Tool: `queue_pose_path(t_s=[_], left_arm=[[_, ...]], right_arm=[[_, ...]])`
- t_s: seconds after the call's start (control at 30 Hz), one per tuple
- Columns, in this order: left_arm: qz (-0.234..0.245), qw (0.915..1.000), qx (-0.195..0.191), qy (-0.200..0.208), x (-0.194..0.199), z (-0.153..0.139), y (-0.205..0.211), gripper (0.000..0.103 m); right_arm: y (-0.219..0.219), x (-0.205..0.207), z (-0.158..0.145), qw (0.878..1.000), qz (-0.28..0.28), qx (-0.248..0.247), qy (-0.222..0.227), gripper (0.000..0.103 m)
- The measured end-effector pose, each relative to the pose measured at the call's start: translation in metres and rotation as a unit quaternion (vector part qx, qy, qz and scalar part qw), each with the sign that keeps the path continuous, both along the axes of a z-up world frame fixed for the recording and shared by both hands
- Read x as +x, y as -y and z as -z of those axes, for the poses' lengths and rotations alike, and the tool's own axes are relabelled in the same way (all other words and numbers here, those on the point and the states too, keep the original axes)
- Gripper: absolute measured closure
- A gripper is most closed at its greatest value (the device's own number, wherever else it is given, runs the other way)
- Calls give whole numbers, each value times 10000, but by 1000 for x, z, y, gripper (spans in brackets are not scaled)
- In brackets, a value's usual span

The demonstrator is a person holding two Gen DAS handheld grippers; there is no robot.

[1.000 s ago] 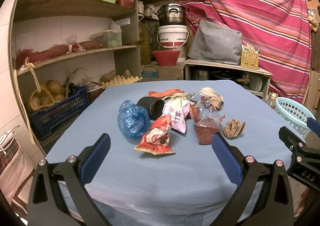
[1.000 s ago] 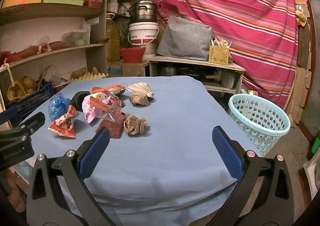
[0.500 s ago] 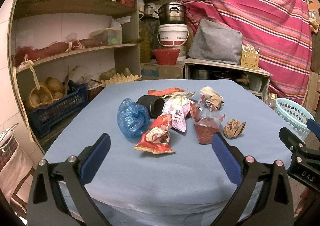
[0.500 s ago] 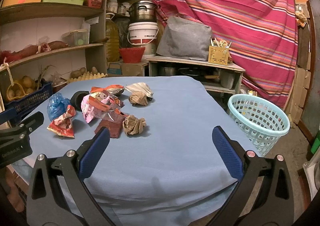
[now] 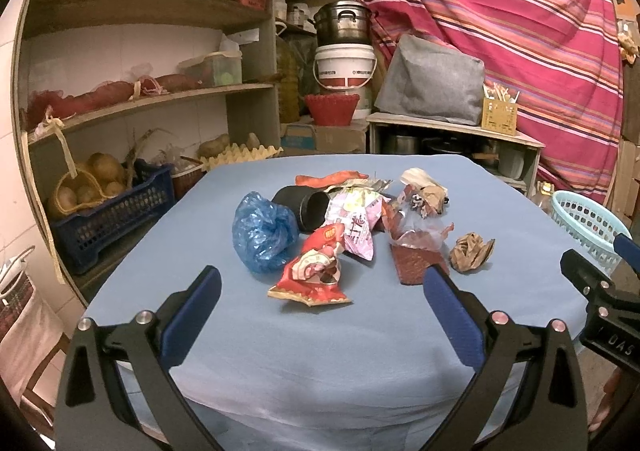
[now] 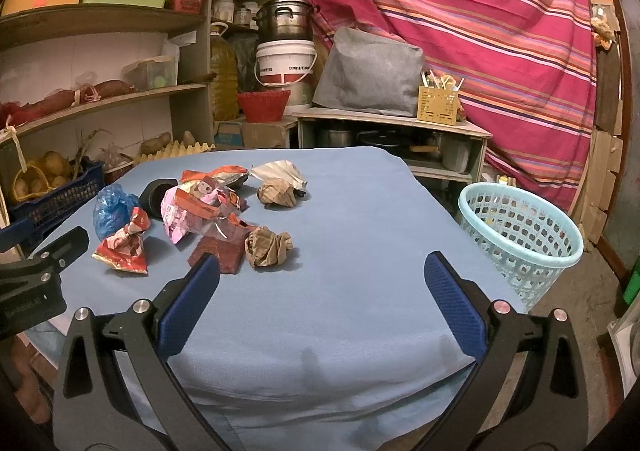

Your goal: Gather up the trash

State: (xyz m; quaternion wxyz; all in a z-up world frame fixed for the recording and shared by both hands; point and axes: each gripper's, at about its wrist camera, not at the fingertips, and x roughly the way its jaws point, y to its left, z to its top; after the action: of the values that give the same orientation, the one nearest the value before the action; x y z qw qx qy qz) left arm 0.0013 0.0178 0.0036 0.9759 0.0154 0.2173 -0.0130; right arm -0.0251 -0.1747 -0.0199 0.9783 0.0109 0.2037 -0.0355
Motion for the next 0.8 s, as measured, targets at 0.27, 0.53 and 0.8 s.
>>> queue_pose_path(t_s=[0.27, 0.53, 0.8], left_arm=[[4, 10000, 7, -18, 10, 6, -2, 4], [-32, 9999, -66, -85, 23, 12, -11, 4], [-125, 9998, -45, -135, 31, 17, -24, 4]], right_arm=[[0, 5, 4, 10000, 17, 6, -48, 4], [-2, 18, 7, 9998, -18, 56, -164, 4], [-1, 29, 9, 9996, 29, 154, -240, 4]])
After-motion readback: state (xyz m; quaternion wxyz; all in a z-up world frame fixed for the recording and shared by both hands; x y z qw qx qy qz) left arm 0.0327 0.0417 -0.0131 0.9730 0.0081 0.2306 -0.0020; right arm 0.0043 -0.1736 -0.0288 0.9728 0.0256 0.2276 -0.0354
